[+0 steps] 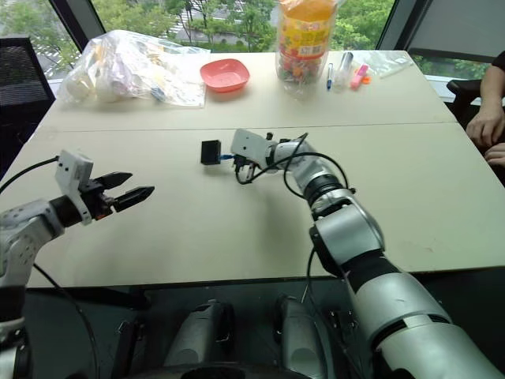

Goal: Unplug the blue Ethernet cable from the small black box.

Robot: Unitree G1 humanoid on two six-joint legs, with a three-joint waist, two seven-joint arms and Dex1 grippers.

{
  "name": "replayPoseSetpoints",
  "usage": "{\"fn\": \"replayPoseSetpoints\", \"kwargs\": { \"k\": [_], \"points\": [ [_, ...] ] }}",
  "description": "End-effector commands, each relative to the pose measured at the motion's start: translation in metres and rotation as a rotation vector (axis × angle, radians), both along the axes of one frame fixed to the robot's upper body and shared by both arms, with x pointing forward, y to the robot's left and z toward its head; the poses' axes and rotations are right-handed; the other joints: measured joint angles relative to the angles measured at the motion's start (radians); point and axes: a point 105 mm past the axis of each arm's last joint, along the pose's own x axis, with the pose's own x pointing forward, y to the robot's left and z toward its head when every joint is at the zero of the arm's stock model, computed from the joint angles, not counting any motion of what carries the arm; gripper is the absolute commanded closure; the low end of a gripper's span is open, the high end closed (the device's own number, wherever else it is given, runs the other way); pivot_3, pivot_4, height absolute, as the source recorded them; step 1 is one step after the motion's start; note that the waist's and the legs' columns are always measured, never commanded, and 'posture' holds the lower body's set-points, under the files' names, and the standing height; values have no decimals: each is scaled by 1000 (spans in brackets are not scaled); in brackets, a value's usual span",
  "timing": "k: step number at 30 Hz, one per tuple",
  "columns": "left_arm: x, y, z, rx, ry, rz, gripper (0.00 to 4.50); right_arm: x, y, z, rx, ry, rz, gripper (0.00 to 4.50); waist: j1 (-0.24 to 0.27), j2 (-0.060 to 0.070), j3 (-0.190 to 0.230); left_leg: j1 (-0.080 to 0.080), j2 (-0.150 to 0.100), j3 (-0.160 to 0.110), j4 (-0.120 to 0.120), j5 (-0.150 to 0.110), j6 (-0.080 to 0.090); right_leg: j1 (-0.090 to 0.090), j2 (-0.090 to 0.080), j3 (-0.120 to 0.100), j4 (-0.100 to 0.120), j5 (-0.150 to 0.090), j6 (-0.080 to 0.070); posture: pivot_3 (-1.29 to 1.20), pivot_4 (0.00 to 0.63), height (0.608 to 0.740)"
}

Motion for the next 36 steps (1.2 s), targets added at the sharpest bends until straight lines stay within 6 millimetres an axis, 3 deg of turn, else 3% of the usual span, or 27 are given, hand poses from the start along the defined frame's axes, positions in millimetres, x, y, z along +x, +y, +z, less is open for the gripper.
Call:
{"fn": "replayPoseSetpoints", "kwargs": {
  "k": [1, 7, 11, 20, 23, 30, 31, 33, 36],
  "points": [
    [26, -14, 18, -124, -23, -111, 123, -7, 6, 44, -32, -295, 119, 4475, -6, -1, 0, 0, 0, 0, 0, 0, 0, 0, 0, 0, 0, 0, 0, 0, 150, 740],
    [63, -56, 48, -384, 4, -343, 123, -13, -7, 78, -40, -554, 137, 4475, -13, -1, 0, 0, 0, 5, 0, 0, 0, -1, 1, 0, 1, 2, 5, 0, 150, 740],
    [77, -83, 68, -482, -8, -430, 123, -19, -13, 95, -12, -630, 141, 4475, -15, -2, 0, 0, 0, 5, 0, 1, 0, -1, 1, 0, 2, 2, 5, 0, 150, 740],
    [96, -123, 82, -507, -44, -439, 123, -32, -19, 94, 0, -612, 170, 4475, -14, -2, 0, 1, 0, 5, 0, 1, 1, 0, 1, 0, 2, 2, 5, 0, 150, 740],
    [92, -130, 85, -508, -43, -488, 921, -34, -19, 94, 8, -600, 169, 4500, -13, -2, 0, 1, 0, 5, 0, 1, 1, -1, 1, 0, 2, 2, 5, 0, 150, 740],
    [88, -132, 86, -499, -32, -538, 3745, -37, -21, 93, 38, -552, 148, 4500, -12, -2, 0, 1, 0, 4, 0, 1, 1, 0, 1, 0, 2, 2, 5, 0, 150, 740],
    [88, -132, 86, -494, -33, -534, 3983, -37, -21, 92, 41, -545, 146, 4500, -11, -2, 0, 1, 0, 4, 0, 1, 1, 0, 1, 0, 2, 2, 5, 0, 150, 740],
    [90, -130, 86, -496, -35, -516, 3951, -39, -21, 89, 60, -499, 151, 4500, -11, -2, 0, 1, 0, 4, 0, 1, 1, 0, 1, 0, 2, 2, 5, 0, 150, 740],
    [90, -127, 88, -530, -35, -509, 3951, -46, -24, 81, 120, -363, 165, 3606, -11, -2, 0, 1, 0, 4, 0, 0, 1, 0, 1, 0, 2, 2, 5, 0, 150, 740]
  ]
}}
